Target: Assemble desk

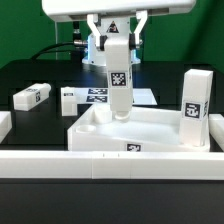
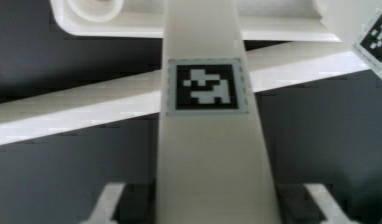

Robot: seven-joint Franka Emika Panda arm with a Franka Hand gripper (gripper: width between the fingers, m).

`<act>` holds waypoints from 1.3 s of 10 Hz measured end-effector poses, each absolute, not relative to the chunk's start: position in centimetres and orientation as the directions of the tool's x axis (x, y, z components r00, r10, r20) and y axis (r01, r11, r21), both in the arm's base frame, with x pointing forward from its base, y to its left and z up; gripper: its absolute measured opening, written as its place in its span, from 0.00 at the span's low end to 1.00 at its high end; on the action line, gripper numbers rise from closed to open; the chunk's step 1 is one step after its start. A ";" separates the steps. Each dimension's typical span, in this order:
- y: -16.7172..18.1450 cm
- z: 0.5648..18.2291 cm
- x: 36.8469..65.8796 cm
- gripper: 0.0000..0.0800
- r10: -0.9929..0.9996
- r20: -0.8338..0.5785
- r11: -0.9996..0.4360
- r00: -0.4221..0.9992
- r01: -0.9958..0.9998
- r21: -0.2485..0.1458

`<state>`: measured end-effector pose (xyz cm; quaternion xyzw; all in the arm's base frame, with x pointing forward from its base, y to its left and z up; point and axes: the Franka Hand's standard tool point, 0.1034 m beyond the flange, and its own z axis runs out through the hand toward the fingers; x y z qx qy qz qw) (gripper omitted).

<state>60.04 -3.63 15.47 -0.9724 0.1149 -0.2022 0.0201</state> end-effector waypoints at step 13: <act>-7.4 14.2 56.8 0.36 -0.198 0.585 -0.969 0.786 -0.247 0.004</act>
Offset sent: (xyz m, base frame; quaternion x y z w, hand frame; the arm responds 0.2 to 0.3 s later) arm -0.0220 -0.0087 -0.0017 -0.0322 0.2138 -0.0035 0.9763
